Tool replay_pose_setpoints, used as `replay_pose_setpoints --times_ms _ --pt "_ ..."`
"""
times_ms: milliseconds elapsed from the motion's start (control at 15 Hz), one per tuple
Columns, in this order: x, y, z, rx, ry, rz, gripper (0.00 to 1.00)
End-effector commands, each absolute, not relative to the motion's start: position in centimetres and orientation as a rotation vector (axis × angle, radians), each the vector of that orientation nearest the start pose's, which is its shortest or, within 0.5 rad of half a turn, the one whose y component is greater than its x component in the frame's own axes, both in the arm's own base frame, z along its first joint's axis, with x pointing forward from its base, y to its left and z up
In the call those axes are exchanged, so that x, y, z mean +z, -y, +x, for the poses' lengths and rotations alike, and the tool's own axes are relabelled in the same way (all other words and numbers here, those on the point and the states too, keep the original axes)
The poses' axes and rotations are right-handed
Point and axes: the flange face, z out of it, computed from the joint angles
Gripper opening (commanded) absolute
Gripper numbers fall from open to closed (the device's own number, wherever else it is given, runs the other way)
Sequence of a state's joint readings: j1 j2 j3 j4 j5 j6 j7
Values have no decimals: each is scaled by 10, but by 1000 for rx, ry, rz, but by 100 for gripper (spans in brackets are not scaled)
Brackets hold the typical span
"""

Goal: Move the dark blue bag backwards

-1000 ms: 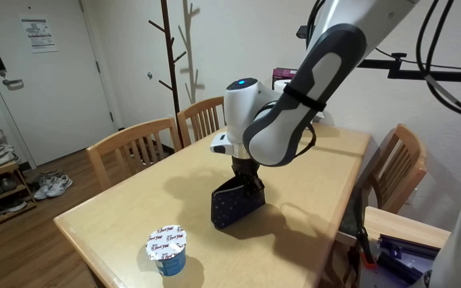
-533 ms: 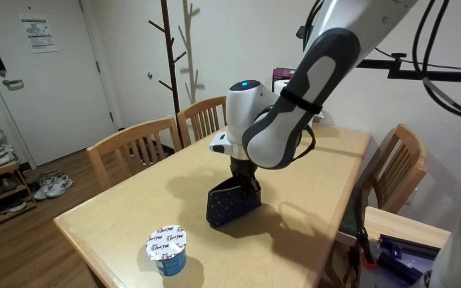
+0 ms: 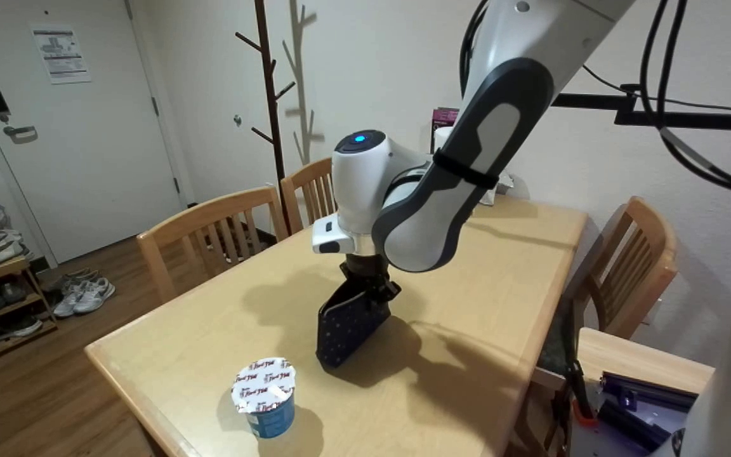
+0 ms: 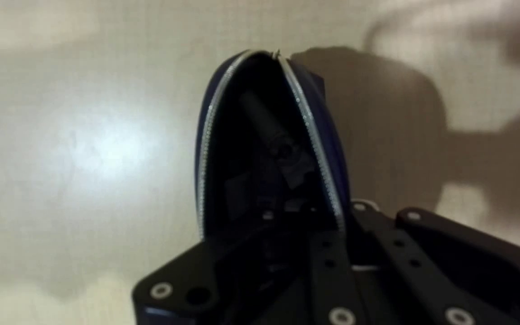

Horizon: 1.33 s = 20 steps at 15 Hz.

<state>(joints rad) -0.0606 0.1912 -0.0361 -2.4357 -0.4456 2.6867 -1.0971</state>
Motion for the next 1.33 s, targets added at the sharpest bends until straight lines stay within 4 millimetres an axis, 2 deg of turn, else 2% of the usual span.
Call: replay_pose_setpoints --times_ms 0,200,533,800,1067,1267 --pt "236 23 514 141 2338 -2410 3" --pt "232 22 519 118 2372 -2351 3" --pt "230 38 526 102 2278 -2443 3" --pt "236 47 540 67 2087 -2593 4" --pt "225 61 542 70 1859 -2727 3" --pt "212 64 541 63 1839 -2719 4"
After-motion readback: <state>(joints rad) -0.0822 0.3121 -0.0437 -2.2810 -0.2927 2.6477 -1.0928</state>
